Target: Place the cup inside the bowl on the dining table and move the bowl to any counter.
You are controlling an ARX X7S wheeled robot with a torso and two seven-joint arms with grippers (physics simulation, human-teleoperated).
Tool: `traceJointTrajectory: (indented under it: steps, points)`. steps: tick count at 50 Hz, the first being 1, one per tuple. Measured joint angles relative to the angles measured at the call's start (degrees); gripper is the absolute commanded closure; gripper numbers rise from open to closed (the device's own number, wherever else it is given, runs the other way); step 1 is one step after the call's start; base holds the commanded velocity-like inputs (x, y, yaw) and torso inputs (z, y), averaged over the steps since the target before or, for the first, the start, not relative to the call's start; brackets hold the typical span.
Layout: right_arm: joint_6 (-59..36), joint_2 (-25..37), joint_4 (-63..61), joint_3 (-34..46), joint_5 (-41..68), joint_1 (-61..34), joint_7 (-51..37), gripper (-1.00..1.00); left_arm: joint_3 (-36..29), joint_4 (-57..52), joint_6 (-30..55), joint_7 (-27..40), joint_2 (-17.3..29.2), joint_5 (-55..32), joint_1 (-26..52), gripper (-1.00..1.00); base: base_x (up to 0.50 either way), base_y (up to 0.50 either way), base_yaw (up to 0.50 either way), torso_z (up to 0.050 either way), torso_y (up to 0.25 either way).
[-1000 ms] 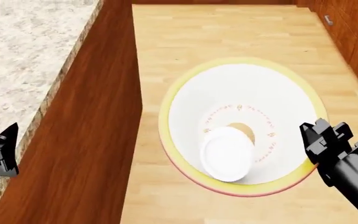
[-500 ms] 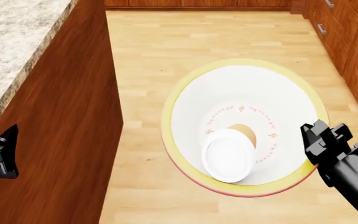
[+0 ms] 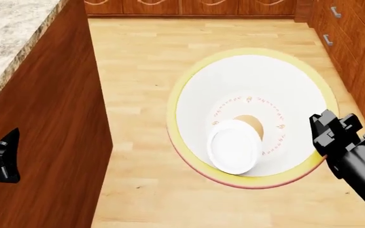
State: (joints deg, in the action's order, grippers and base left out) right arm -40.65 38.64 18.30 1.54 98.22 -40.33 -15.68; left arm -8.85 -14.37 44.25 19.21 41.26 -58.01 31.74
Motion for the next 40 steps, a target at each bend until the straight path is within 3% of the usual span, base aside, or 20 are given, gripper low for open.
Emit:
traceJointTrajectory:
  steps: [40]
  points:
    - [-0.45, -0.85, 0.68, 1.89, -0.73, -4.49, -0.46, 1.00, -0.31, 0.36, -0.83, -0.15, -0.13, 0.33, -0.26, -1.00, 0.50, -0.03, 0.00, 0.000, 0.002]
